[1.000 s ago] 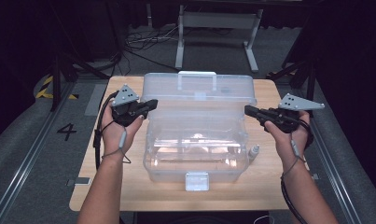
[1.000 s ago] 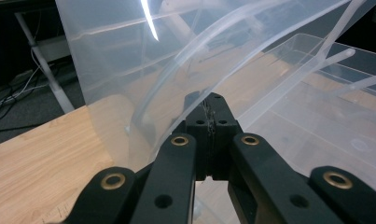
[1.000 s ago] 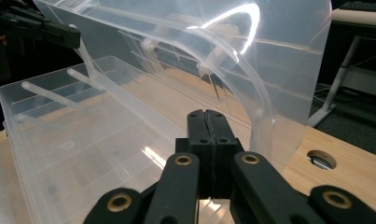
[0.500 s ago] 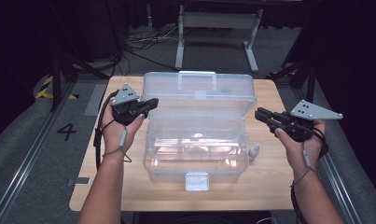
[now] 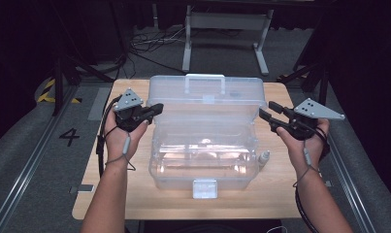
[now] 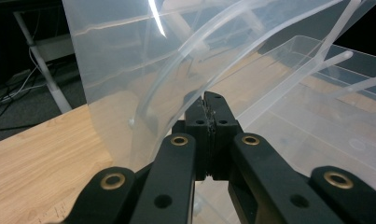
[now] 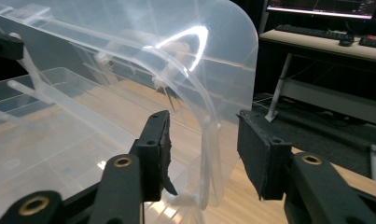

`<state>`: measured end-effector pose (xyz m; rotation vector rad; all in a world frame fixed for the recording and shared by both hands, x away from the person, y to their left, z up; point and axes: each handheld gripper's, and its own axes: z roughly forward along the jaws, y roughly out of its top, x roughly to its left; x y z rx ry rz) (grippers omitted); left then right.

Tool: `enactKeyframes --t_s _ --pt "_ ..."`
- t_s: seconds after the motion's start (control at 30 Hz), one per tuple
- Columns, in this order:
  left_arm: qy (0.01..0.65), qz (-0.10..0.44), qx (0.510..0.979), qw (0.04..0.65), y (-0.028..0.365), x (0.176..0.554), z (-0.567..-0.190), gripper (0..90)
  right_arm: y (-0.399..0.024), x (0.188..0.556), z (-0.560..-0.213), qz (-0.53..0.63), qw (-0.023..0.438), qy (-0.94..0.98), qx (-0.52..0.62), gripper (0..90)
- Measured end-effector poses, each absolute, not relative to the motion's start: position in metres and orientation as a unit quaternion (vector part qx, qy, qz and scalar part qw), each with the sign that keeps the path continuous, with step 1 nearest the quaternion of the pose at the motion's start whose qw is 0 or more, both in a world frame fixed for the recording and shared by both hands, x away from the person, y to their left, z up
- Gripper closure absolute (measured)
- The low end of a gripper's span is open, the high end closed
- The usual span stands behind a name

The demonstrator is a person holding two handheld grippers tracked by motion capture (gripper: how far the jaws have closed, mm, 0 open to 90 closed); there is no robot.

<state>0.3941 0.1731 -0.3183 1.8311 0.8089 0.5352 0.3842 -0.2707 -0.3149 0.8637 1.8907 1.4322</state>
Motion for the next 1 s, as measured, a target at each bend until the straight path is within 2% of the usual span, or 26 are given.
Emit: enactKeyframes --t_s 0.4,0.5,0.67,1.0 --pt "0.336 0.221 0.761 0.509 0.173 0.393 -0.319 89.2 -0.249 0.399 -0.312 0.539 0.337 0.697 0.333 49.9" --pt "0.335 0.221 0.763 0.507 0.173 0.392 -0.319 89.1 -0.249 0.4 -0.312 0.538 0.343 0.693 0.336 52.7" --pt "0.332 0.217 0.766 0.505 0.172 0.391 -0.319 88.7 -0.25 0.398 -0.311 0.522 0.362 0.696 0.335 63.2" --pt "0.327 0.203 0.772 0.505 0.175 0.383 -0.319 86.3 -0.246 0.396 -0.312 0.5 0.405 0.693 0.326 69.3"
